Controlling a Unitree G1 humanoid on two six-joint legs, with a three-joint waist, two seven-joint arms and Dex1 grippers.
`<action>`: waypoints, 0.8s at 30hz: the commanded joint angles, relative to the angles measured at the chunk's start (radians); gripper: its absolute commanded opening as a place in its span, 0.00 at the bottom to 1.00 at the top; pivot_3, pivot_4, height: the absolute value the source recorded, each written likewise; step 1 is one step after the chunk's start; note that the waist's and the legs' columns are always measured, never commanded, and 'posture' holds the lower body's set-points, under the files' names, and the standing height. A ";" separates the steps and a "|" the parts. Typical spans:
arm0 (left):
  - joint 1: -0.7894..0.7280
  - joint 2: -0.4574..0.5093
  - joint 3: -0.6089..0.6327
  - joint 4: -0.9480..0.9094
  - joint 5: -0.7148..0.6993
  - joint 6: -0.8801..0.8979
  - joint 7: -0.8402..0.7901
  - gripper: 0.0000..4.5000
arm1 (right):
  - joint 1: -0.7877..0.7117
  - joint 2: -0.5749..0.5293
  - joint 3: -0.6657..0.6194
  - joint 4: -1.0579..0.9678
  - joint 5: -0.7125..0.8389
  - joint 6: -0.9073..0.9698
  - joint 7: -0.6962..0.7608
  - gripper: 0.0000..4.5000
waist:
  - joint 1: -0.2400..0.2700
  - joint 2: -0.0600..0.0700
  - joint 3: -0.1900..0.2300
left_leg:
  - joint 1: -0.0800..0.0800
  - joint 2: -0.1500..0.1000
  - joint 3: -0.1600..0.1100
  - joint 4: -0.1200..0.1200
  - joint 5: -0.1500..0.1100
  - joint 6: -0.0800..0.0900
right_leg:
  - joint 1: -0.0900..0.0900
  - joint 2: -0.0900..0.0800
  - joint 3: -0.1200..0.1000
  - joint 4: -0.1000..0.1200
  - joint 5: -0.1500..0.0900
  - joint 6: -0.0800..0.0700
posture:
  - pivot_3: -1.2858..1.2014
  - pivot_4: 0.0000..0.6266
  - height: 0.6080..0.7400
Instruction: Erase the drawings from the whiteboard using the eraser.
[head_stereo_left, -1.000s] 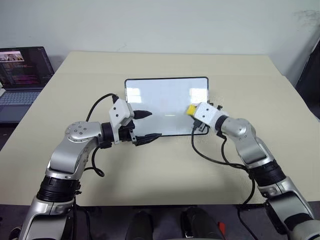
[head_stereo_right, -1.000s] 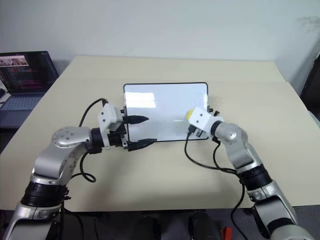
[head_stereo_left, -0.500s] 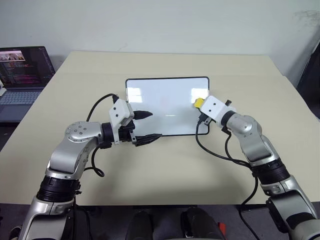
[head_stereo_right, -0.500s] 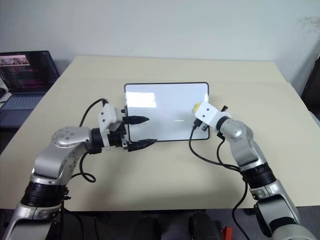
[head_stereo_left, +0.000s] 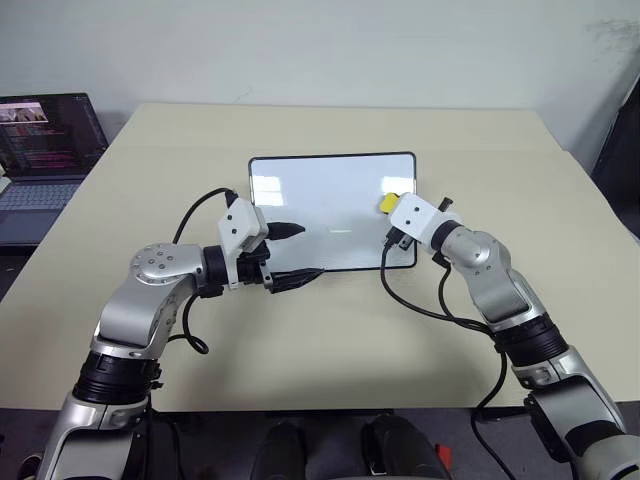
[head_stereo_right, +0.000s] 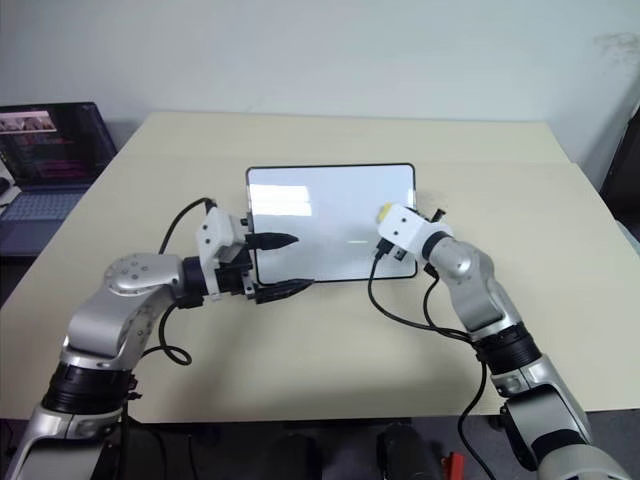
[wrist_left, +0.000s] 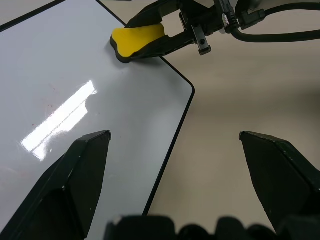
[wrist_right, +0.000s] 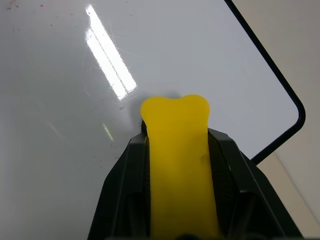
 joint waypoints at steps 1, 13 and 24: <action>-0.018 0.002 0.019 -0.024 -0.010 -0.011 0.002 1.00 | 0.032 0.000 -0.036 -0.058 0.029 0.022 0.021 0.27 | 0.000 0.000 0.000 | 0.000 0.000 0.000 0.000 0.000 0.000 | 0.000 0.000 0.000 0.000 0.000 0.000 | 0.52 0.24 1.00; -0.003 0.005 0.024 -0.092 -0.059 0.017 -0.022 1.00 | 0.392 -0.037 -0.300 -0.640 0.221 0.367 0.073 0.27 | 0.012 0.001 0.000 | -0.006 0.001 -0.003 -0.001 -0.001 -0.001 | -0.002 -0.001 -0.004 -0.005 0.000 0.000 | 0.52 0.24 1.00; -0.082 -0.019 -0.072 -0.071 -0.119 -0.012 -0.212 1.00 | 0.633 0.099 -0.379 -0.695 0.217 0.427 -0.130 0.27 | 0.001 0.001 0.001 | -0.004 0.000 -0.001 -0.001 -0.001 -0.002 | -0.002 0.001 -0.003 -0.004 -0.002 0.002 | 0.52 0.24 1.00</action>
